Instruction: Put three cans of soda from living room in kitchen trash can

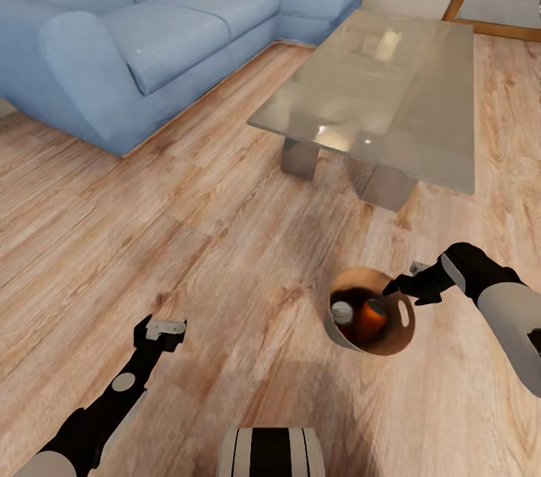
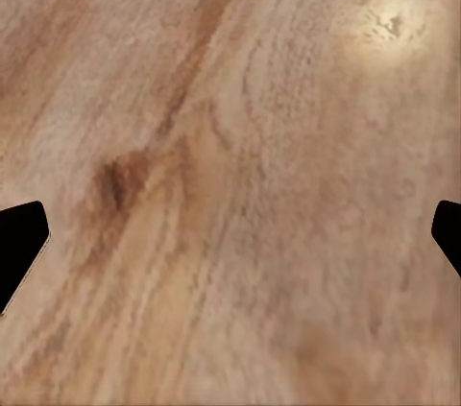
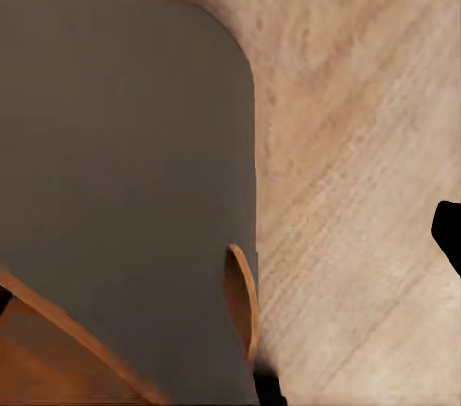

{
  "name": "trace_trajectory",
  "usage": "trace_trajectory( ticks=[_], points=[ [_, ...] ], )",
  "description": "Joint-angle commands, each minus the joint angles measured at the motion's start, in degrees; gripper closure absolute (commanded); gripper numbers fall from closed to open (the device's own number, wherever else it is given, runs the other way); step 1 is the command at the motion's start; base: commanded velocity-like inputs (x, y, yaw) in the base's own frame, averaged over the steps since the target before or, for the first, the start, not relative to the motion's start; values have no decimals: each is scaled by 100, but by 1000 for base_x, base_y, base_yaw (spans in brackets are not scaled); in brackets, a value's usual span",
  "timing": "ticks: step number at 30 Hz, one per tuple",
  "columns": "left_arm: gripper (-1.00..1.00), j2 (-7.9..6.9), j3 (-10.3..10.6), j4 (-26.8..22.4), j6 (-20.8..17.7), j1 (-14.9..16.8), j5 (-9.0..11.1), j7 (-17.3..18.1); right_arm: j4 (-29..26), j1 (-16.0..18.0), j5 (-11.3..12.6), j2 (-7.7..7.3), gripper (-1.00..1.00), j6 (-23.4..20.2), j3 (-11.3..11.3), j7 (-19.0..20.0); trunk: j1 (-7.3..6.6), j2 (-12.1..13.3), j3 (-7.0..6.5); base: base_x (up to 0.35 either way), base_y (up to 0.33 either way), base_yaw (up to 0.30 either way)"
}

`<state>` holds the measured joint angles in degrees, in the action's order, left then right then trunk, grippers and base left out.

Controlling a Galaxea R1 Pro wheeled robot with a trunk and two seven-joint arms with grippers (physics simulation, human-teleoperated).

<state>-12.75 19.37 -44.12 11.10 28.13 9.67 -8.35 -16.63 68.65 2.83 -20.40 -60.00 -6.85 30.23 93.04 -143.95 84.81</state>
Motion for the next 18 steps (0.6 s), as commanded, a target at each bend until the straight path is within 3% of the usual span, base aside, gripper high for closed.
trace_trajectory(
  ticks=[1,18],
  points=[
    [-100,0,2,2,-4,0,-3,0,1,0,-2,0,-100,0,-1,0,-2,2,-23,0,0,0],
    [-100,0,6,0,-37,5,-9,9,-105,-216,-10,20,-100,0,-9,-7,-46,24,-399,0,0,0]
  ],
)
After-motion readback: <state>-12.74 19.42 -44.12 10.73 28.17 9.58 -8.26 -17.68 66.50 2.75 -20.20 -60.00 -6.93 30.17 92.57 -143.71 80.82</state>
